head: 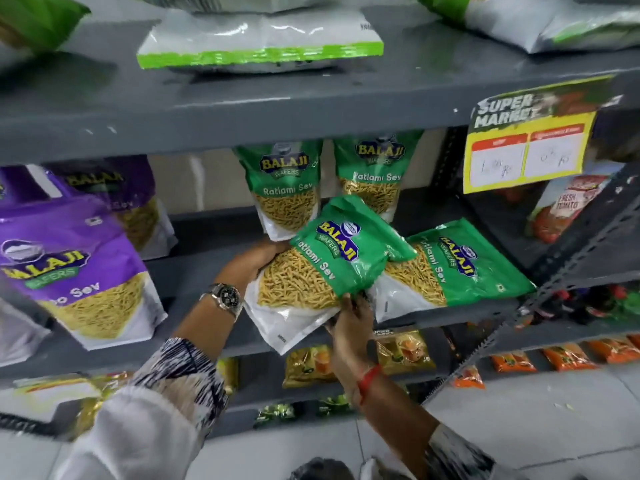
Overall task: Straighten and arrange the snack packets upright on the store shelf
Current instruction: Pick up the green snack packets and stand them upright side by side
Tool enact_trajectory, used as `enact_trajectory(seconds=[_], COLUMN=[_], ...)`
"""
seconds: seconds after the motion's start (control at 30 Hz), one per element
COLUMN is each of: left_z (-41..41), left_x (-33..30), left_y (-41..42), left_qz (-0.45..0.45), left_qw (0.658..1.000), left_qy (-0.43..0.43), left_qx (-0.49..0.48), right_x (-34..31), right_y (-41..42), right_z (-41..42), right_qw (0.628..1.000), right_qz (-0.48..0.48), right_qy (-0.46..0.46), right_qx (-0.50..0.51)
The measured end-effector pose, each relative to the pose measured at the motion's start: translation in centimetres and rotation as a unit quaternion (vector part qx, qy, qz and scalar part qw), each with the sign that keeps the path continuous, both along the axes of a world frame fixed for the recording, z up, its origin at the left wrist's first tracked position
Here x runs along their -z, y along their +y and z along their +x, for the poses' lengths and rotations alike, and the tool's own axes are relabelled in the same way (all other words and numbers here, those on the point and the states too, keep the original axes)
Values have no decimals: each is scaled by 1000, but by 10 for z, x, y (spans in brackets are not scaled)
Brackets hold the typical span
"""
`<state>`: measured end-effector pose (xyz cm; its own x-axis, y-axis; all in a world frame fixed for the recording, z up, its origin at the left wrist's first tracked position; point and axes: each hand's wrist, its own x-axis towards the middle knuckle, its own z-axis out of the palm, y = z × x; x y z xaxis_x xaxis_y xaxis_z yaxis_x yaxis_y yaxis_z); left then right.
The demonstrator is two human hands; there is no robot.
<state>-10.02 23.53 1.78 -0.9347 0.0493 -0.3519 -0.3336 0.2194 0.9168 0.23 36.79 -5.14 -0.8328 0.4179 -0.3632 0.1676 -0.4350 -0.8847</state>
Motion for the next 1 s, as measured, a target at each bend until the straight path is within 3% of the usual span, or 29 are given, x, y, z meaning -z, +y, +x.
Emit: enact_trajectory(seconds=[0.17,0.5,0.73,1.0], left_z=[46,167,204,157], left_x=[6,-13,-18,-26], left_y=[-26,-23,-32,-36], left_qz=[39,157,156,61], left_qw=[997,983,979,966], left_qy=[-64,29,70,183], left_qx=[-36,-92,-111,-175], right_x=[-20,-76,-83,-80], right_y=[19,57,52,24], right_z=[21,83,112,34], right_qw=[999,980,981,964], right_qz=[-21,104,106,156], right_qy=[42,166,158,193], right_qx=[13,-23,-38,-91])
